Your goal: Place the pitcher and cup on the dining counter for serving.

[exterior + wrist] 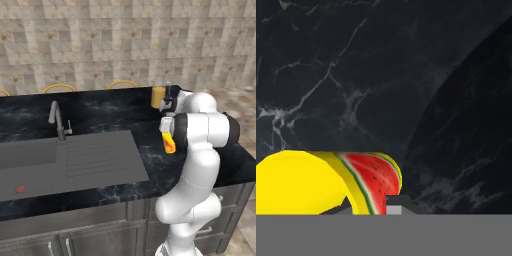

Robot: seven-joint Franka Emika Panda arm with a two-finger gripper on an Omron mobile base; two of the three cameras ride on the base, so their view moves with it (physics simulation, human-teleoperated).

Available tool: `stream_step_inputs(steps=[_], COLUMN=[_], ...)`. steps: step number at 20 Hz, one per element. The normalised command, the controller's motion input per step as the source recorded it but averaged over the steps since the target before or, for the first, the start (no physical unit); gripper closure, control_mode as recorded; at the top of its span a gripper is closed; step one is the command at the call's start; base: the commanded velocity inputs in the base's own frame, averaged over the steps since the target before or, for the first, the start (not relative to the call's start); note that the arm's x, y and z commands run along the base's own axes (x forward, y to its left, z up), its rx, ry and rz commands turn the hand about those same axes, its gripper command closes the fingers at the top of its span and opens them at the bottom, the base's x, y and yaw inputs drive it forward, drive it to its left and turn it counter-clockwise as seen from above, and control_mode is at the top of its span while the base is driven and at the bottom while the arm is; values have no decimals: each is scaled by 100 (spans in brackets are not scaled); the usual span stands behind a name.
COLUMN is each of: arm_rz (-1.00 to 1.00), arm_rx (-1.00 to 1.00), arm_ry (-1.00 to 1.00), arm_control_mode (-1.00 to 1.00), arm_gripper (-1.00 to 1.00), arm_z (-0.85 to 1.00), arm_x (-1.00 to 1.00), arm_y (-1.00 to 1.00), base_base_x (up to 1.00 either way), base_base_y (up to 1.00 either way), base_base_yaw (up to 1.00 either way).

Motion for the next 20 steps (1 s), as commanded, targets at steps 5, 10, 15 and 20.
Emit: stream_step_inputs(steps=[5,10,15,20], arm_rz=[0,0,0,0], arm_rx=[-6,-8,-2,0], arm_ry=[-28,-43,-42,-43], arm_control_mode=[-100,-100,-100,-100], arm_gripper=[100,100,100,100], arm_z=[42,53,59,50], arm_x=[-43,-85,-96,-100], arm_y=[21,5,0,-10], base_base_x=[0,0,0,0], base_base_y=[0,0,0,0], base_base_yaw=[0,0,0,0])
